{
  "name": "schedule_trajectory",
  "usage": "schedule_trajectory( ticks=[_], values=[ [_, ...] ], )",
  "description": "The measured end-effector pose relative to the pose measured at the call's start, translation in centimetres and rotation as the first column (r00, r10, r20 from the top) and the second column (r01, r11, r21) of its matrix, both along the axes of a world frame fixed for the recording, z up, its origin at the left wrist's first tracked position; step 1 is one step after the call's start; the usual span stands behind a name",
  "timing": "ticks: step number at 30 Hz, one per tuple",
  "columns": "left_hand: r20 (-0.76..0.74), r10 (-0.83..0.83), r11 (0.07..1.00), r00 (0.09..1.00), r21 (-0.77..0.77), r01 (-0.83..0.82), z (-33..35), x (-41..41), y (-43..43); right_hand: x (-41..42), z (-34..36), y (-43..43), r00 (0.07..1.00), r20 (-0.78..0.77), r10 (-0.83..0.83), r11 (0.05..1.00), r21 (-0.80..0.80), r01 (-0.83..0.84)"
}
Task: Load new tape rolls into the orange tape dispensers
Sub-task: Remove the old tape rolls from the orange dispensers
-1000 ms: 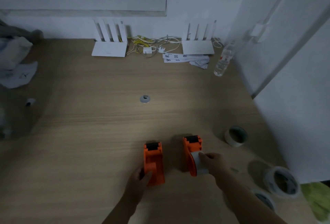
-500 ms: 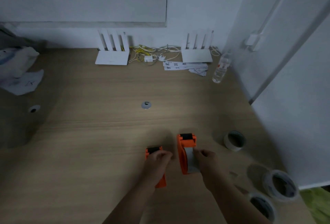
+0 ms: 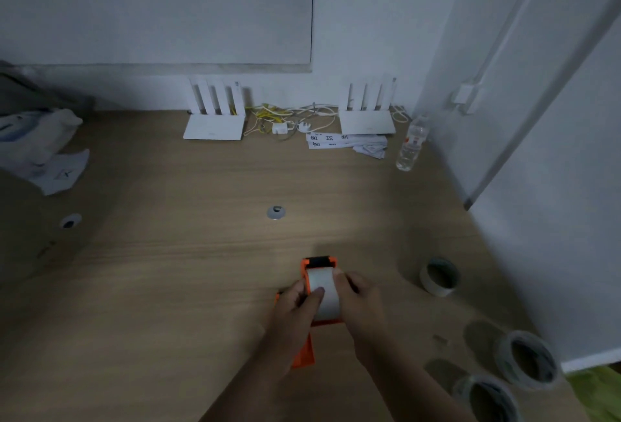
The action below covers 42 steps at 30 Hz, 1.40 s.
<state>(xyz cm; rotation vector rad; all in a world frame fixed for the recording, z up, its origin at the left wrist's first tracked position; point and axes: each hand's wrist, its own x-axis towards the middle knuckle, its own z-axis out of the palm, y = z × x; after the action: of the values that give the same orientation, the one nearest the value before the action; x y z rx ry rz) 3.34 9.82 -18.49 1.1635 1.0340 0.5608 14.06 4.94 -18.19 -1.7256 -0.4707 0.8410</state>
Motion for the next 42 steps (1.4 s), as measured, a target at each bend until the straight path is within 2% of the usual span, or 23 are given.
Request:
schedule_trajectory(
  ticks=[3,4,7,10,16,22,26,27,30,34,42],
  values=[
    [0.045,0.016,1.000,0.999,-0.021,-0.015,0.9,-0.6,0.0,0.7,-0.8,-0.2,0.996,0.088,-0.026,0.999,-0.041,0.030],
    [0.054,0.013,1.000,0.998,-0.015,-0.012,1.2,-0.7,0.0,0.9,-1.1,-0.3,0.998,0.059,-0.016,0.996,-0.086,0.021],
    [0.073,0.018,1.000,0.997,-0.004,-0.017,1.8,-1.1,-0.1,0.6,-1.3,-1.0,0.981,-0.186,0.060,0.972,-0.211,-0.100],
    [0.098,0.067,0.998,0.993,-0.014,-0.066,2.2,-1.2,-0.2,0.1,-1.2,-1.8,0.946,-0.297,0.130,0.962,-0.193,-0.193],
    [0.123,0.163,0.985,0.979,-0.069,-0.155,2.8,-1.7,0.1,-0.1,-3.0,-2.4,0.972,-0.208,0.108,0.967,-0.205,-0.152],
    [0.159,0.114,0.993,0.981,-0.051,-0.107,3.6,-1.5,-0.7,0.5,-3.8,-2.5,0.983,-0.118,0.140,0.965,-0.207,-0.163],
    [0.162,0.091,0.996,0.983,-0.006,-0.091,3.6,-1.5,-1.1,0.2,-2.1,-2.1,0.998,0.029,-0.055,0.987,-0.152,0.059],
    [0.157,0.084,0.996,0.984,0.000,-0.086,3.5,-1.6,-1.1,0.3,-1.0,-2.1,0.996,0.062,-0.064,0.989,-0.126,0.072],
    [0.135,0.092,0.995,0.986,0.032,-0.097,3.2,-1.5,-1.4,0.1,3.2,-1.4,0.998,-0.004,0.064,0.997,-0.031,-0.064],
    [0.085,0.070,0.993,0.994,0.091,-0.078,2.9,-1.3,-1.7,-0.7,4.9,-0.8,0.978,-0.051,0.204,0.979,-0.018,-0.205],
    [0.074,0.141,0.988,0.987,0.055,-0.145,2.5,-1.0,-1.9,1.5,4.2,-2.1,0.985,-0.041,0.170,0.985,0.004,-0.170]
  ],
)
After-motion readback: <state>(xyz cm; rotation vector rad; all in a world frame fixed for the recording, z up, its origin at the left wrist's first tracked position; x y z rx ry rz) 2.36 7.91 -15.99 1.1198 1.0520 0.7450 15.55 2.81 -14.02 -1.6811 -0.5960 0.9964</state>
